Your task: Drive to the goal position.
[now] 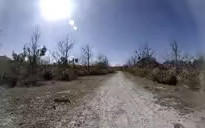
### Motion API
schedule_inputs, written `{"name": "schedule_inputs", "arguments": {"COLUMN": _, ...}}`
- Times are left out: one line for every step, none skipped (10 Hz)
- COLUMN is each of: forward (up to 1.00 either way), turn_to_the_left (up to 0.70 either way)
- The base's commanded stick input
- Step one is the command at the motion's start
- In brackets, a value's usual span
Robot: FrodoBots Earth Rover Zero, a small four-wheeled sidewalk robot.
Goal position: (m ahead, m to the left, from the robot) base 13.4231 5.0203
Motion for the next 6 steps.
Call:
{"name": "schedule_inputs", "arguments": {"forward": 0.66, "turn_to_the_left": -0.12}}
{"name": "schedule_inputs", "arguments": {"forward": 0.66, "turn_to_the_left": -0.13}}
{"name": "schedule_inputs", "arguments": {"forward": 0.66, "turn_to_the_left": -0.13}}
{"name": "schedule_inputs", "arguments": {"forward": 0.66, "turn_to_the_left": -0.13}}
{"name": "schedule_inputs", "arguments": {"forward": 0.66, "turn_to_the_left": -0.12}}
{"name": "schedule_inputs", "arguments": {"forward": 0.66, "turn_to_the_left": -0.16}}
